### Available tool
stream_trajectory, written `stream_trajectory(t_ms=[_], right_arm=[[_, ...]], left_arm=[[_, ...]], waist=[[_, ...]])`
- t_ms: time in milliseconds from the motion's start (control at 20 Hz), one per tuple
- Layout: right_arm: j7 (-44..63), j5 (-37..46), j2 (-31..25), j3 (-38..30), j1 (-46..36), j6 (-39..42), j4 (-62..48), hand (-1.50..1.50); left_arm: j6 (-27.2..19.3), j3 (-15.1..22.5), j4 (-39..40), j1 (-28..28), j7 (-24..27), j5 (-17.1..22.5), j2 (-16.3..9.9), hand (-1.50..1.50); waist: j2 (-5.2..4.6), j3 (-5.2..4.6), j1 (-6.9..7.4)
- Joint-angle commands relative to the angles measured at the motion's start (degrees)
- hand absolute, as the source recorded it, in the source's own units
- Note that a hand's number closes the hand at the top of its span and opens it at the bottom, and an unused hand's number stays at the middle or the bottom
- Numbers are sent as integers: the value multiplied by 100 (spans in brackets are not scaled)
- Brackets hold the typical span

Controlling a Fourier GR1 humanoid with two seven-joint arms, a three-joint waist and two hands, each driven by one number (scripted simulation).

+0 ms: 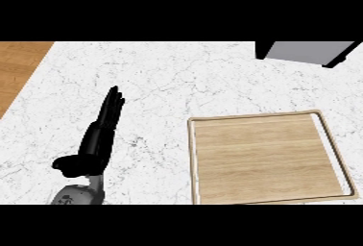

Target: Pick the bell pepper from the tray and place it in the pot

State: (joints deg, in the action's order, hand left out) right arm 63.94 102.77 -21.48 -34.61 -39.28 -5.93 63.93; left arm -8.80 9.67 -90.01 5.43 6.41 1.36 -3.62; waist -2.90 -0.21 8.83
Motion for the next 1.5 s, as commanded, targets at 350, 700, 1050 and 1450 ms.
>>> stream_trajectory(t_ms=[350, 700, 1050, 1450], right_arm=[[1790, 1408, -53, -395, -1218, 109, -1523, 150], [1586, 1393, -34, -981, -880, -299, -1694, 150], [1089, 850, 256, -1516, -525, -737, -1516, 150], [685, -30, 434, -2554, 192, -1494, -1599, 150]], left_arm=[[-227, -273, 186, -5, -6, 0, 28, 0], [-304, -215, 9, -239, -87, -25, 95, 0], [-167, -357, -64, -424, -102, 85, -46, 0], [-223, -331, -246, -470, -179, 2, -52, 0]], waist=[[156, 26, -476], [238, 30, -728], [277, 26, -821], [279, 33, -870]])
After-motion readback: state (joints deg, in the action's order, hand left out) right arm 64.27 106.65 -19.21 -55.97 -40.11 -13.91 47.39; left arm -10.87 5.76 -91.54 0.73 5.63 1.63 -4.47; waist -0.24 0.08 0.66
